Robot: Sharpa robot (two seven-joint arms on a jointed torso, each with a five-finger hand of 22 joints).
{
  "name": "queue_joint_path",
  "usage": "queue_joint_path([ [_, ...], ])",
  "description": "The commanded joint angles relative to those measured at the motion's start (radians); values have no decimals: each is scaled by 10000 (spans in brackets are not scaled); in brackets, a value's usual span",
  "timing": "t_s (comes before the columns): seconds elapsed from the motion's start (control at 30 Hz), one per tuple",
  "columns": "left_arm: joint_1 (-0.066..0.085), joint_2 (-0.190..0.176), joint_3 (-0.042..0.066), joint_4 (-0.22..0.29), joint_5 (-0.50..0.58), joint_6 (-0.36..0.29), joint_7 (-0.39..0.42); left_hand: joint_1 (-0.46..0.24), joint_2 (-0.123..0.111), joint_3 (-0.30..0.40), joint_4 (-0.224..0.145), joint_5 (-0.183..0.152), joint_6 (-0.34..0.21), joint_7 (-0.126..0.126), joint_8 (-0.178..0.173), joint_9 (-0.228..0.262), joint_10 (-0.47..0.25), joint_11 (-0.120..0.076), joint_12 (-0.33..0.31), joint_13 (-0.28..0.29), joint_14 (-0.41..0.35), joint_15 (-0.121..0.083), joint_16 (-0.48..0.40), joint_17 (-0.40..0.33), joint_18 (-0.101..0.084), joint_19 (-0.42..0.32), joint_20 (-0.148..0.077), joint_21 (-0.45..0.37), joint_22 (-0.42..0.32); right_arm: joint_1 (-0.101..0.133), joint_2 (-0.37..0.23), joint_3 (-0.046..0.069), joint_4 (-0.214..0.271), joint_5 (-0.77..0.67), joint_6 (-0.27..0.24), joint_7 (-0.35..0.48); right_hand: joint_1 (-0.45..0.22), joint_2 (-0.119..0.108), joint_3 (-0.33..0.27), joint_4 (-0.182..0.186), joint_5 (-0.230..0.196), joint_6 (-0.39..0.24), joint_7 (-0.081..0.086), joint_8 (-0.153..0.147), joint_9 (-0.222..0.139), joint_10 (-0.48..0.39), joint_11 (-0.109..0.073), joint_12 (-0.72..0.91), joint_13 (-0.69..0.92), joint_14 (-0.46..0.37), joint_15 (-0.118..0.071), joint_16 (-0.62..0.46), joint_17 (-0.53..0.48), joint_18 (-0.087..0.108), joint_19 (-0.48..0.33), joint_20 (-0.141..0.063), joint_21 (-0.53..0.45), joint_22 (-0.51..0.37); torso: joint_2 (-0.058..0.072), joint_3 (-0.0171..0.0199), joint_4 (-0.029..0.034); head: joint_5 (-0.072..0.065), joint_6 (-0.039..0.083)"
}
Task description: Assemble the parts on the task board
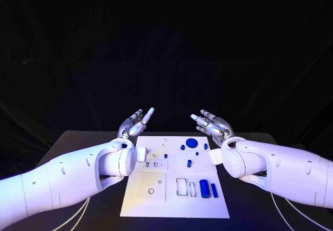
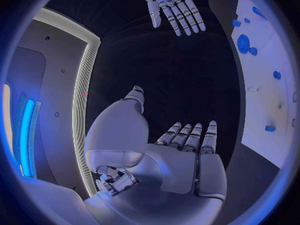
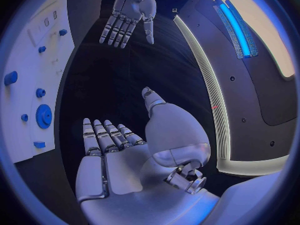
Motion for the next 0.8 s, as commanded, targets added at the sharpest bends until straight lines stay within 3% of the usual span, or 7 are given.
queue_joint_path([
  [0.03, 18, 24, 8, 1, 150, 602, -172, 556, 71, 301, 125, 65, 420, 920, 114, 67, 363, 412, 106, 69, 386, 270, 141, 68, 357, 21, 126, 66, 29, 121, 44, -88, -115, -749, 1730, -830, 940, 23, 134, -389, 109, 1318, 1705, 327, 175, 1520, 112, 286, 143, 1623, 70, 298, 147, 145, 1105, 45, 472, 236, 2, 1, 2, -2, 1],
  [0.17, 18, 24, 8, 1, 150, 602, -172, 819, 76, 583, 108, 56, 1066, 1123, 226, 140, 1040, 630, 203, 140, 1051, 304, 256, 142, 707, 48, 177, 93, 43, 214, 68, -167, -189, -856, 2037, -990, 1331, -28, 196, -652, 134, 2706, 1686, 581, 296, 3324, -36, 542, 253, 3297, -105, 534, 242, 280, 1769, 39, 762, 348, 2, 1, 2, -2, 1],
  [0.2, 21, -653, 7, 344, 152, 983, 43, 879, 93, 594, 93, 62, 1255, 1159, 266, 163, 1241, 662, 240, 163, 1229, 311, 292, 162, 724, 135, 195, 125, 60, 266, -161, -166, -419, -2935, 1367, -356, 1391, -39, 206, -696, 137, 2940, 1672, 618, 312, 3660, -54, 590, 272, 3576, -135, 568, 257, 308, 1849, 35, 796, 359, 94, -16, -82, -125, -58],
  [0.37, 25, -812, 19, 457, 119, 1120, 169, 1457, 222, 603, -5, 72, 3378, 1239, 797, 436, 3028, 843, 593, 332, 2757, 433, 626, 308, 747, 1075, 210, 446, 226, 310, -257, -164, -428, -3595, 1125, -303, 1661, -98, 251, -919, 118, 4274, 1582, 761, 363, 5677, -208, 834, 365, 5232, -320, 708, 331, 497, 2467, 35, 1042, 429, 143, -21, -58, -155, -84],
  [0.53, 59, -910, 90, 501, 41, 1177, 190, 2162, 212, 520, -269, 60, 5256, 1109, 1184, 593, 5953, 945, 1198, 550, 5754, 368, 1341, 581, 583, 3545, 205, 1325, 636, 396, -328, -162, -468, -3997, 984, -339, 1802, -129, 297, -1082, 109, 5335, 1445, 751, 366, 6575, -368, 895, 367, 6421, -481, 689, 364, 669, 3161, 34, 1286, 480, 234, -29, 0, -210, -96],
  [0.63, 119, -963, 109, 529, 23, 1176, 138, 2414, 175, 411, -406, 71, 5823, 1164, 1207, 583, 7013, 846, 1339, 552, 6612, 229, 1462, 594, 603, 4697, 182, 1708, 773, 472, -354, -161, -502, -4180, 925, -395, 1859, -144, 349, -1177, 103, 5908, 1375, 738, 384, 6866, -444, 885, 367, 6731, -570, 641, 363, 763, 3802, 34, 1511, 545, 304, -31, 16, -234, -106],
  [0.8, 241, -1139, 123, 697, -29, 1266, -4, 2859, 160, 262, -740, 72, 7129, 1212, 1395, 616, 7782, 620, 1476, 537, 7618, -43, 1719, 645, 983, 5506, 152, 2040, 813, 640, -377, -158, -638, -4859, 927, -655, 2146, -285, 568, -1563, 82, 7381, 1204, 817, 465, 7553, -647, 914, 383, 7469, -799, 669, 382, 968, 5015, 4, 2011, 684, 488, -51, 73, -304, -80],
])
